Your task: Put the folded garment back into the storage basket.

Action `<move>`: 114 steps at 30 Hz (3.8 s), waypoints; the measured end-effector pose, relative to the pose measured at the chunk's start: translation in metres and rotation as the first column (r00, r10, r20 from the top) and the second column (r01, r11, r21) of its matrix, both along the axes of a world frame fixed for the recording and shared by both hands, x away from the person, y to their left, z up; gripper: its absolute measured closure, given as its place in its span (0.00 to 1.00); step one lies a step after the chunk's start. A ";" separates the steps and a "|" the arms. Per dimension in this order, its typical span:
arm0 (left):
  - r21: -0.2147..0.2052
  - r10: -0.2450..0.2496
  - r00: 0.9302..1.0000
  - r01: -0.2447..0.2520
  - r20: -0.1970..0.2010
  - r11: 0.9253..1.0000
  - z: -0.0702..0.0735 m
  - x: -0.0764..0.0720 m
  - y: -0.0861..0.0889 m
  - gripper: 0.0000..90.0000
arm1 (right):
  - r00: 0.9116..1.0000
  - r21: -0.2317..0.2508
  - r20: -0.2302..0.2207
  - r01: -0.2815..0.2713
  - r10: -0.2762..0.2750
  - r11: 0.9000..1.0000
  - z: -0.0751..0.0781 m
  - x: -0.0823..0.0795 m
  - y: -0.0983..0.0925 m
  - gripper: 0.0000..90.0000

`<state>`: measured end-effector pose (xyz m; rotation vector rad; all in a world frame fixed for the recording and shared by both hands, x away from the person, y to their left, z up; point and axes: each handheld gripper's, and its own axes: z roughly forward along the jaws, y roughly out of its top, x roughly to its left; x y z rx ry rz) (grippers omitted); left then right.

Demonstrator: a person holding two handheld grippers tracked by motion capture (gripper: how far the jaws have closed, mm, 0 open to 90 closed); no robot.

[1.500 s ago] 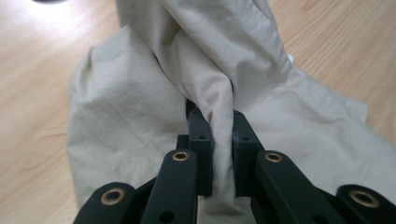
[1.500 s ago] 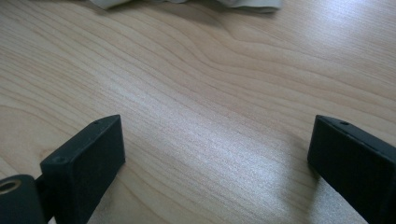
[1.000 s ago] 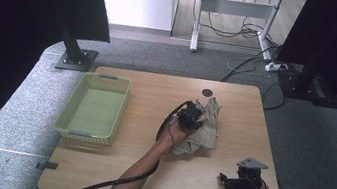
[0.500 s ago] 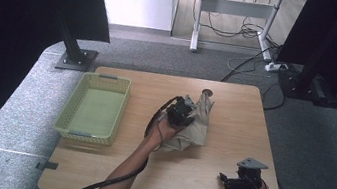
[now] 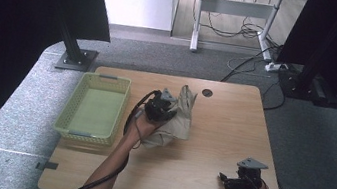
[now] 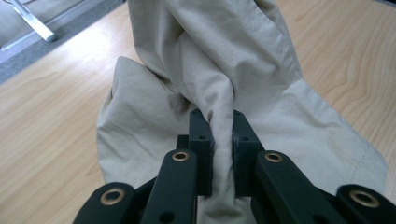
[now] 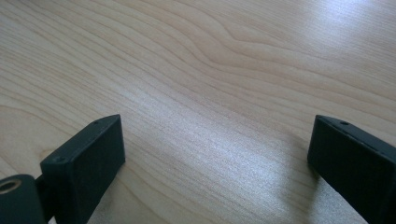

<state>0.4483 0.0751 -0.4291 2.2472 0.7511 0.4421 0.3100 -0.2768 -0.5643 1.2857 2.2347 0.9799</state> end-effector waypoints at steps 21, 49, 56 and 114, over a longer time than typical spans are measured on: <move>0.035 0.123 0.988 -0.126 0.089 0.991 0.044 0.000 0.097 0.91 | 1.000 0.000 0.000 0.000 0.000 1.000 0.000 0.000 0.000 0.04; 0.128 0.300 0.947 -0.313 0.113 0.941 0.013 0.014 0.235 0.91 | 1.000 0.000 -0.001 0.009 -0.009 1.000 0.000 0.000 0.001 0.04; 0.140 0.309 0.948 -0.316 0.071 0.938 -0.013 0.026 0.248 0.90 | 1.000 0.000 -0.001 0.009 -0.009 1.000 0.000 0.000 0.001 0.04; -0.091 0.402 0.914 -0.405 -0.047 0.910 -0.014 0.021 0.214 0.17 | 1.000 0.000 -0.001 0.011 -0.011 1.000 0.000 0.000 0.001 0.04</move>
